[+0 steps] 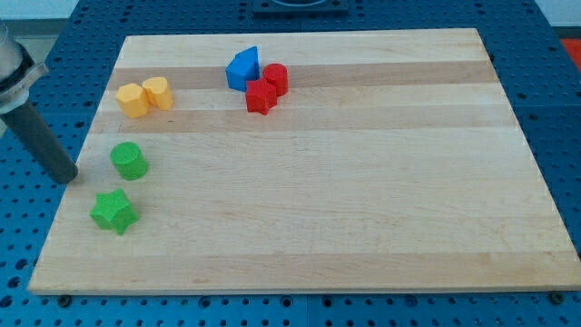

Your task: Push the green star along with green circle below yellow hexagon

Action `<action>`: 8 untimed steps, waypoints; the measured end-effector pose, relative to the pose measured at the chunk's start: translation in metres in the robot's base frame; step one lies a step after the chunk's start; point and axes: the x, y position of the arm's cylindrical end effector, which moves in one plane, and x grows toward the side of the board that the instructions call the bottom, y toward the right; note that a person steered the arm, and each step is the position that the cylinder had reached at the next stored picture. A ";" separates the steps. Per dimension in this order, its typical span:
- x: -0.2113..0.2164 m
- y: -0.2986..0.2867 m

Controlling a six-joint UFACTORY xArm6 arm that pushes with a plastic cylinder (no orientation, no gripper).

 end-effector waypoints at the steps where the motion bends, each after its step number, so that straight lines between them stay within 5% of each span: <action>1: 0.065 0.001; 2: 0.134 0.036; 3: 0.138 0.054; 4: 0.081 0.056; 8: 0.042 0.071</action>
